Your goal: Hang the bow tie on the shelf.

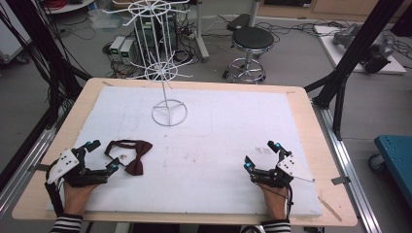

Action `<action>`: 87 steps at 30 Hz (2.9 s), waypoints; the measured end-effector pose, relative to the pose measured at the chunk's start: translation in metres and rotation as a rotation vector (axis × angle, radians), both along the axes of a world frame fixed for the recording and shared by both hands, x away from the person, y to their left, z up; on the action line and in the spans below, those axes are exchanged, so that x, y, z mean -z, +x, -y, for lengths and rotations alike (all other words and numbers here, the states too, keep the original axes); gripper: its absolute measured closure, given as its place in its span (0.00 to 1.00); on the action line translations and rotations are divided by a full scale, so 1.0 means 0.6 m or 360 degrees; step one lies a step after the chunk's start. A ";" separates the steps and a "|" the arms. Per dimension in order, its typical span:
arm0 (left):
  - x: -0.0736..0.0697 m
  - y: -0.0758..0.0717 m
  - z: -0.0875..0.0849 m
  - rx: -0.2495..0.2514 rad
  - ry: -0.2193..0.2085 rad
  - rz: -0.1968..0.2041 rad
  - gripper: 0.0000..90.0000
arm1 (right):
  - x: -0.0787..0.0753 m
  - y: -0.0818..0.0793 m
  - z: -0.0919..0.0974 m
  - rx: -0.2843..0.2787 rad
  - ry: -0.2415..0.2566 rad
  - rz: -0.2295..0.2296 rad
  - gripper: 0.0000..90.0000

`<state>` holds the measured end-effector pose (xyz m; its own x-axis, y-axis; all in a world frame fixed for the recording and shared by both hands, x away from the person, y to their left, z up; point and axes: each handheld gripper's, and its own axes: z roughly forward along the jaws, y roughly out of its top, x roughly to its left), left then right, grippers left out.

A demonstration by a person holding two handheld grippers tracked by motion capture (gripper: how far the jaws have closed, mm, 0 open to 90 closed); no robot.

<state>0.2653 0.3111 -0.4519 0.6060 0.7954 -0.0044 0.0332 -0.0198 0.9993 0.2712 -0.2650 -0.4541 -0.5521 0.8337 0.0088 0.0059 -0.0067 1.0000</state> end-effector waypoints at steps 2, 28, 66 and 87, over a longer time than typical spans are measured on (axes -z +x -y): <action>0.000 0.001 -0.001 -0.0001 -0.0009 -0.0004 0.03 | 0.000 0.000 0.001 0.0002 0.0006 0.0003 0.01; -0.063 0.008 0.009 0.0035 0.0207 -0.0116 0.04 | 0.000 0.000 -0.002 0.0008 -0.0025 0.0018 0.01; -0.119 0.084 0.106 0.0146 0.0707 -0.0775 0.04 | 0.000 -0.001 -0.001 0.0020 -0.0012 0.0003 0.01; -0.094 0.116 0.146 0.0140 0.0902 -0.1005 0.10 | 0.000 0.000 0.000 0.0025 -0.0008 0.0008 0.01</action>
